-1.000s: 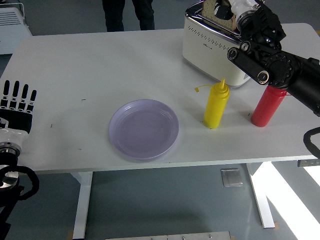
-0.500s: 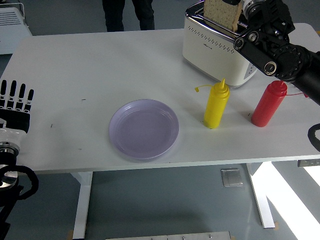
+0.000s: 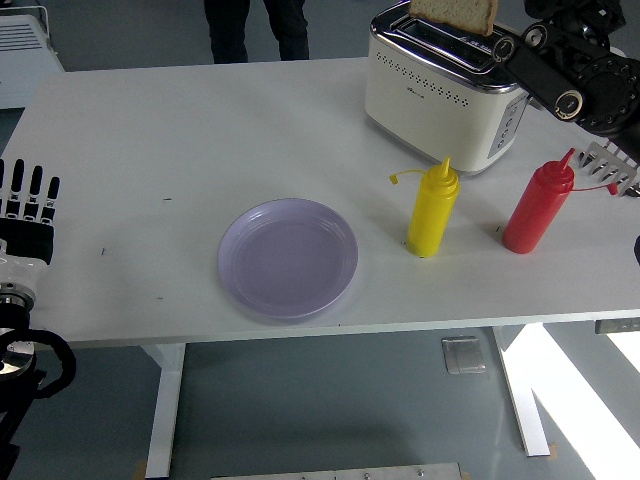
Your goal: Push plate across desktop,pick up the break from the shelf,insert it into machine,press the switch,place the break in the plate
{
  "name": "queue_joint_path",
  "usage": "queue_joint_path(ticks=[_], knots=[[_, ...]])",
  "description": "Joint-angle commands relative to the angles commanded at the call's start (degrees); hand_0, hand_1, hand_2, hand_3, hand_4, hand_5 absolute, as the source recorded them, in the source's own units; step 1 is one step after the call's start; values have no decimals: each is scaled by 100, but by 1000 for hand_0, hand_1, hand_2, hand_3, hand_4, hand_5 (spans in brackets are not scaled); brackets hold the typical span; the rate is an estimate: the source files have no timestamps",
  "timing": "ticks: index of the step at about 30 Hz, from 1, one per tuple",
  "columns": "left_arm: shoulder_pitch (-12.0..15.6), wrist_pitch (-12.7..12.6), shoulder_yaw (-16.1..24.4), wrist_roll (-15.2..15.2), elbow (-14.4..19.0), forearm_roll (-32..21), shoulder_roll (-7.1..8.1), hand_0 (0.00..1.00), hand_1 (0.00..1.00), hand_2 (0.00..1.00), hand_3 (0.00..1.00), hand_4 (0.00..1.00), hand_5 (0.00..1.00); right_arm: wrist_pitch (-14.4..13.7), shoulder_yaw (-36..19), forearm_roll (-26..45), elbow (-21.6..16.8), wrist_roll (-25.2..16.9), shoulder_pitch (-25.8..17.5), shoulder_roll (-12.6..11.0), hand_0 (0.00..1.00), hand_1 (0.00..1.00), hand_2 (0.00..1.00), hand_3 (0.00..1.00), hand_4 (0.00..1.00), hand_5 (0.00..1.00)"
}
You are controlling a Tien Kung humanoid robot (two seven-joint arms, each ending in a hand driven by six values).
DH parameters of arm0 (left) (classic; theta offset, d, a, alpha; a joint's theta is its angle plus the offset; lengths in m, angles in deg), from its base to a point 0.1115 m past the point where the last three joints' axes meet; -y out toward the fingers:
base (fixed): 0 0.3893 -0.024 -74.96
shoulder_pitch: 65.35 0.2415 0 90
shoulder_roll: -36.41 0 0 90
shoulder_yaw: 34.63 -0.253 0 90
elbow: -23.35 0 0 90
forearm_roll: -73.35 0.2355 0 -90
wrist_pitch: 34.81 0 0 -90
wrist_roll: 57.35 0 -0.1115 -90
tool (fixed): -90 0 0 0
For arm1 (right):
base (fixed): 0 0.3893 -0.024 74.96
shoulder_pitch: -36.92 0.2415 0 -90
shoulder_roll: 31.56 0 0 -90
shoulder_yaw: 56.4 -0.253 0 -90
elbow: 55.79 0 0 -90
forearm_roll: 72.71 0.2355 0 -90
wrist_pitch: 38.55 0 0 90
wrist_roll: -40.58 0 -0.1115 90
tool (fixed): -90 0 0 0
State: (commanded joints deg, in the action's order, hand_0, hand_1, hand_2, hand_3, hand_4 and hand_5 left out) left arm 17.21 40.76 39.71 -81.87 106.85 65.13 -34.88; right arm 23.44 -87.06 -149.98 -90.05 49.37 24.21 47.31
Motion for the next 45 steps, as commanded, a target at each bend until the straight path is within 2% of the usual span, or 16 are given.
queue_joint_path(ticks=[10,19,26,32,41,45], knots=[[49,-10,56,-39,14,-21,-13,786,704,670,642,649,998,2,-182,-253,-811,168,-186,-184,382,327,495,514,39,2],[110,-12,113,-43,16,-26,-30,786,706,671,641,650,998,188,-124,-292,-2006,874,-549,-443,378,324,495,513,24,2],[148,-13,141,-53,24,-31,-34,787,705,671,641,654,998,331,-7,168,-3040,1394,-777,-707,376,324,496,513,20,2],[153,-14,164,-63,37,-32,-32,787,706,677,641,657,998,405,160,703,-3888,1741,-908,-844,374,320,495,513,23,2],[159,-19,198,-71,45,-32,-27,787,706,676,642,658,998,352,622,1566,-5012,2173,-1037,-920,372,320,495,514,30,2],[162,-21,210,-70,42,-31,-26,787,708,678,641,659,998,290,900,1730,-5398,2243,-1092,-862,370,318,494,512,35,2]])
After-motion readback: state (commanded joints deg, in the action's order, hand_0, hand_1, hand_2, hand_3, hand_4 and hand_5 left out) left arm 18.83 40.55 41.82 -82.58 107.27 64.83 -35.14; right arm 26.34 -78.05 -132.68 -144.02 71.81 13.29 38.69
